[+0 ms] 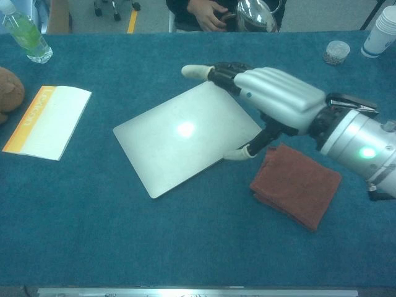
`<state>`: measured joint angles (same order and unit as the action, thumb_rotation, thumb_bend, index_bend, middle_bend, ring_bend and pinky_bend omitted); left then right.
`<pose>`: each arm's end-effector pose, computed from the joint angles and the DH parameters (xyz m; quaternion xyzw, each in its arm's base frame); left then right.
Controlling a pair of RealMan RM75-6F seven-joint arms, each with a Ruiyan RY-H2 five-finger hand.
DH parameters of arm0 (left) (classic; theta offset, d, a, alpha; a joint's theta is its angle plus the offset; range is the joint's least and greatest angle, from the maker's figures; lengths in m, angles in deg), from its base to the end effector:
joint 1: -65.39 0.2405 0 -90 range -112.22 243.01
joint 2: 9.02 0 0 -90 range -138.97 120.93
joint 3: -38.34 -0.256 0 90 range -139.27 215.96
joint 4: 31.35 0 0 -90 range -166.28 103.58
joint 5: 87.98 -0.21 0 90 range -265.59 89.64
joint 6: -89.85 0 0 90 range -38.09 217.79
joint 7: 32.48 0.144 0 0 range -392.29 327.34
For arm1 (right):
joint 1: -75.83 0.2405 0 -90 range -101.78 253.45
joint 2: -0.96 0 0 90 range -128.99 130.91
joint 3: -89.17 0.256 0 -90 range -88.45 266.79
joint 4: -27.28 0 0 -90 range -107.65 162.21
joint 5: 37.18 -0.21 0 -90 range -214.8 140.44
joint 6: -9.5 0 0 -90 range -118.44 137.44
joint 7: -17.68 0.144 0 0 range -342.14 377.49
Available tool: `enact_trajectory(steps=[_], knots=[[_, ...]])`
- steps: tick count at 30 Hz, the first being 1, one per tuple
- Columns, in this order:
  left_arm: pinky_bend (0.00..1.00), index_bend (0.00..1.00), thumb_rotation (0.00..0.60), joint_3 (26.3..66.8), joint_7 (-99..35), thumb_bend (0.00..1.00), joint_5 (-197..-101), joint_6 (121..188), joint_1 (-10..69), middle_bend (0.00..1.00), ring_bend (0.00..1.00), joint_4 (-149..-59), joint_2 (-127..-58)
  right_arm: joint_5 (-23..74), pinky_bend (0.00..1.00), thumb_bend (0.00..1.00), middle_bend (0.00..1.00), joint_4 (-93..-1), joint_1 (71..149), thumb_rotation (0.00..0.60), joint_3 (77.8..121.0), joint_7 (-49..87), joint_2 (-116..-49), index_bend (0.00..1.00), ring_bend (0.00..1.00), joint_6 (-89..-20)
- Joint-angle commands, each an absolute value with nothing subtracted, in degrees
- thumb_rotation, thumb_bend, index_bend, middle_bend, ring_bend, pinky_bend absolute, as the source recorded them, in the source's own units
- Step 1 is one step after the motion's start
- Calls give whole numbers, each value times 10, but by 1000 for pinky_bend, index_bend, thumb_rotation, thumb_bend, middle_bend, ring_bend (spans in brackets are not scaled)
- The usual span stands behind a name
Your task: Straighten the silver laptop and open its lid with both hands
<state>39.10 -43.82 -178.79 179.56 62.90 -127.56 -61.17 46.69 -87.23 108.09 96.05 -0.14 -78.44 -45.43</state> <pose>-0.3031 0.1601 0.2186 -0.5927 -0.3864 -0.4213 0.5674 -0.0817 -0.2276 0.0161 0.7740 -0.3748 0.4540 0.2333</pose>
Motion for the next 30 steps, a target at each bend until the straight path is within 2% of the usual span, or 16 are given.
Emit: enact_trajectory(steps=[1, 10, 30], knots=[[127, 151, 600, 391, -440, 396, -1787, 1794, 628, 104, 41, -1274, -612, 444, 65, 0, 79, -847, 1106, 600, 963, -34, -822, 0, 10, -432], [128, 151, 600, 391, -451, 396, -1782, 1794, 631, 104, 41, -1260, -616, 397, 65, 0, 65, -786, 1148, 600, 960, -110, -919, 0, 0, -416], [128, 151, 600, 389, -473, 396, -1779, 1794, 634, 104, 41, -1233, -625, 380, 65, 0, 58, -630, 1176, 600, 927, -159, -1051, 0, 0, -419]])
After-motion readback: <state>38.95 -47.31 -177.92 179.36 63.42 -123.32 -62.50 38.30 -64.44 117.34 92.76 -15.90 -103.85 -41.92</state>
